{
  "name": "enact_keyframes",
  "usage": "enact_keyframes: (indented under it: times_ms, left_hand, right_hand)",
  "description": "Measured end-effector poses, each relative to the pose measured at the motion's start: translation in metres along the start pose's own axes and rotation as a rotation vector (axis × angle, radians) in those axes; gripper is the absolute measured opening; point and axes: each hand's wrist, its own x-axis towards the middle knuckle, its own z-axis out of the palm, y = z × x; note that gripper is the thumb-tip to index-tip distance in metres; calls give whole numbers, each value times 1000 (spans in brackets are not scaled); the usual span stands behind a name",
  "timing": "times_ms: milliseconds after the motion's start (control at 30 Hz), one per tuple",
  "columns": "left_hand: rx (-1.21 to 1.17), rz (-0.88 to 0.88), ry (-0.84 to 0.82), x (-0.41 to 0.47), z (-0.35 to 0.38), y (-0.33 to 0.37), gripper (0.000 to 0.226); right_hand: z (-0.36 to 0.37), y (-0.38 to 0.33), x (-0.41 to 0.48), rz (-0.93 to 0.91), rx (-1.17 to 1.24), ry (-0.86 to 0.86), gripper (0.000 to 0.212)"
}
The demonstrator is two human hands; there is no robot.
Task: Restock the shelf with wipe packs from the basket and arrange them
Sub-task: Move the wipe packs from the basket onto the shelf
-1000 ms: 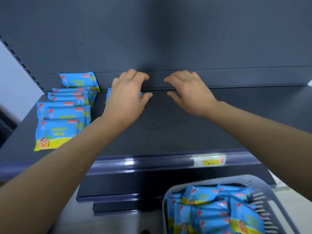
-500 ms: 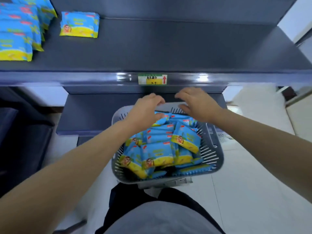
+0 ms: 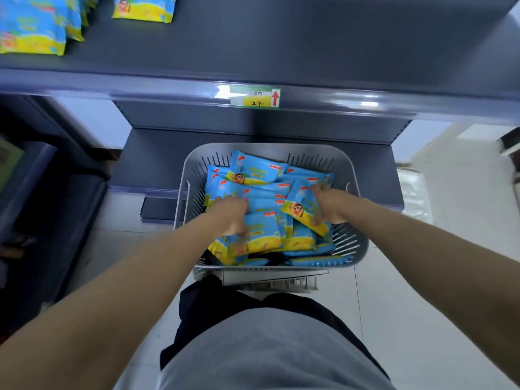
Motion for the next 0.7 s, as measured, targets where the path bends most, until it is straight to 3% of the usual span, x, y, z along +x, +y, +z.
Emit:
enact_keyframes:
  times_ms: [167,300,400,700]
  left_hand:
    - [-137,3,5,-6,-9,0,33]
    - [-224,47,89,-17,-41,-9,29]
    - [-201,68,189,-28,-76,-23,29]
    - [-448,171,564,-58,-179,-81,22]
  right_hand:
    - [2,-5,2,32,-32,47,105]
    - [-19,-8,-2,15,-149,30,60]
    - [-54,-15,-8,-27,-76,10,53]
    - [-257,-68,-25,-186,83,523,20]
